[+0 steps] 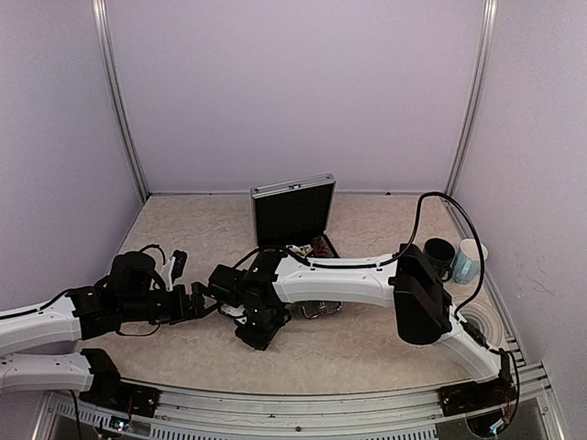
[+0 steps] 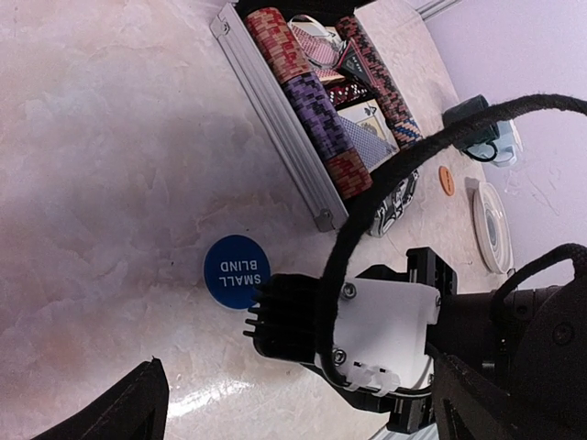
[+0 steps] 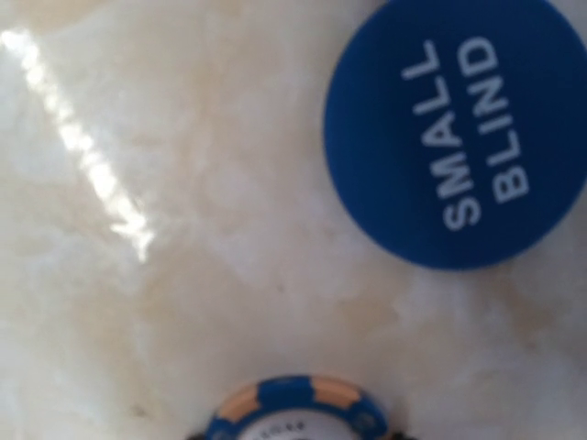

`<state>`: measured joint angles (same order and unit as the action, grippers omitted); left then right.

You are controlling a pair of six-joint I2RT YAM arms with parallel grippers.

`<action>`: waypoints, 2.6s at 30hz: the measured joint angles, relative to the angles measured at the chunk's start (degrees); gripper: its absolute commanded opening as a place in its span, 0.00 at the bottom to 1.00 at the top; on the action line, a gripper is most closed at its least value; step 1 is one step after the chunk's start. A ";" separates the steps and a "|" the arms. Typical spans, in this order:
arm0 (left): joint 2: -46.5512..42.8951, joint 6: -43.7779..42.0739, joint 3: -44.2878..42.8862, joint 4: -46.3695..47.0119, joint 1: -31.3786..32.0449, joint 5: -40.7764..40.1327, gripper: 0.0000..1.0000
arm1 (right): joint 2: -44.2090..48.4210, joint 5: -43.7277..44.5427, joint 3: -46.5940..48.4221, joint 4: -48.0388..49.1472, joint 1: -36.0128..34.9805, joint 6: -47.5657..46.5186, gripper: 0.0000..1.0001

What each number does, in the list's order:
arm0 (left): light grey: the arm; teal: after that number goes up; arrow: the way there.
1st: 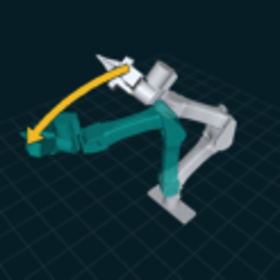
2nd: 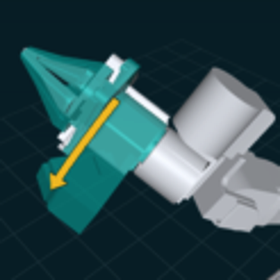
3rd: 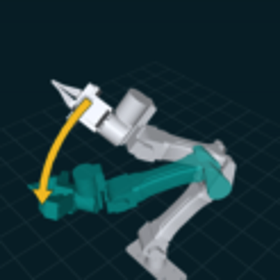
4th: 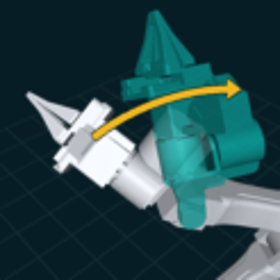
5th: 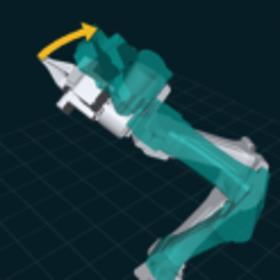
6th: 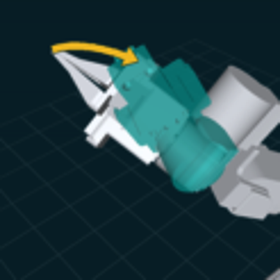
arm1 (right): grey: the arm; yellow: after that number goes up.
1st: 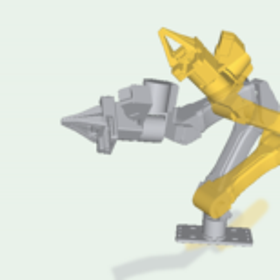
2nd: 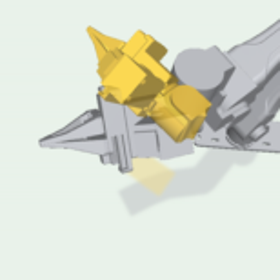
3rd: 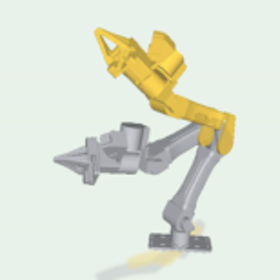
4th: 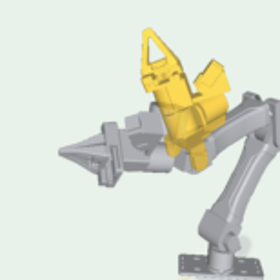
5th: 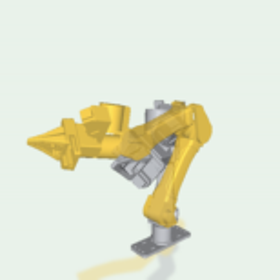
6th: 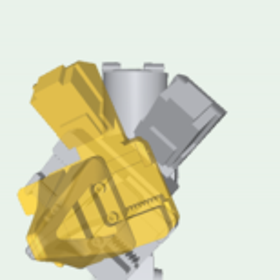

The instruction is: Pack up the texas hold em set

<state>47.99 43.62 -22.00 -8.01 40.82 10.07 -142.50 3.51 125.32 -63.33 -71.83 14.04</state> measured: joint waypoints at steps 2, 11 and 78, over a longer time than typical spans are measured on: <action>-0.04 0.04 0.00 0.02 -0.02 -0.02 0.99 | 0.09 0.24 -0.04 0.07 -0.04 0.00 0.37; -0.11 0.11 0.11 1.31 -0.02 0.09 0.99 | 2.19 1.66 -3.39 3.21 -0.37 -1.01 0.38; -15.85 5.88 8.79 -4.07 -3.13 -0.57 0.99 | 1.33 -8.98 -4.74 16.00 -6.19 -18.21 0.98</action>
<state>32.14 49.50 -13.21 -12.08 37.69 9.50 -141.16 -5.48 120.57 -47.33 -78.02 -4.16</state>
